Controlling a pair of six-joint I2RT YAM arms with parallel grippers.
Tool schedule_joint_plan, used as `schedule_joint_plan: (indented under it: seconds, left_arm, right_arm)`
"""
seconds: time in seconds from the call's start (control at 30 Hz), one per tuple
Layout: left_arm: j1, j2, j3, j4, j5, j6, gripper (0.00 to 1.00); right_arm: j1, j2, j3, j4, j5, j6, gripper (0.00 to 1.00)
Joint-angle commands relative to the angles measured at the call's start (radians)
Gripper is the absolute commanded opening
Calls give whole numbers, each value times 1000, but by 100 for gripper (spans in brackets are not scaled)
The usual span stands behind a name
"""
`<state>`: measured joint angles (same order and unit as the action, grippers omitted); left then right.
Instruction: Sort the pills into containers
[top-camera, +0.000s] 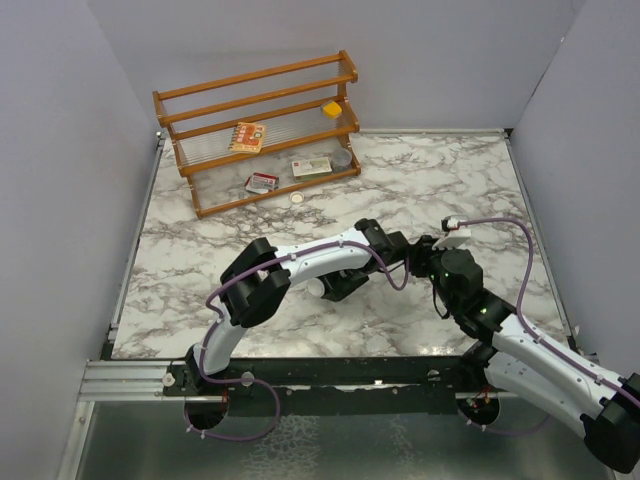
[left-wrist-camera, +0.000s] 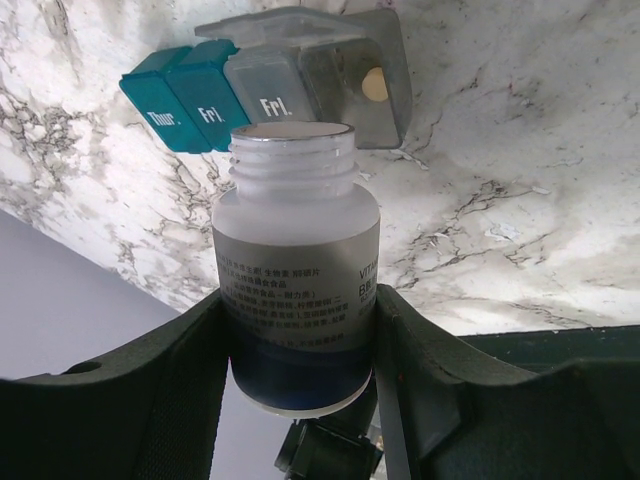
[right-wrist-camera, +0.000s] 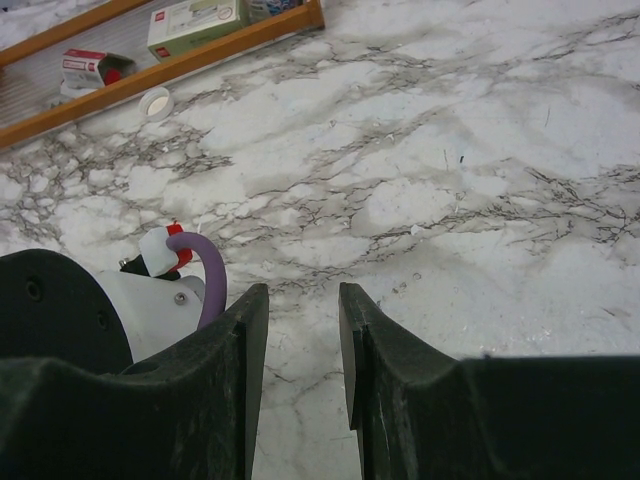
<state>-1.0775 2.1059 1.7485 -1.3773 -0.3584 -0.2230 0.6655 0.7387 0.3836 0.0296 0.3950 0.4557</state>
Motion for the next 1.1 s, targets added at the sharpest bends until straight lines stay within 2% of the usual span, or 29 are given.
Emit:
schedule_joint_plan:
  seconds: [0.0,0.23,0.77,1.07]
  left_arm:
    - [-33,-4,4,12,56,20,0]
    - [-40,-11,-30,12,78,16,0]
    - [-41,-43,-19,20,22,-7,0]
    - [-38,-149,-30,90,6,-39,0]
  right_arm:
    - [3,-1,8,65,-36,9,35]
    - [3,2,8,65,-39,10,35]
    - [2,-5,9,53,-41,6,35]
    - [3,-19,15,39,-40,2,35]
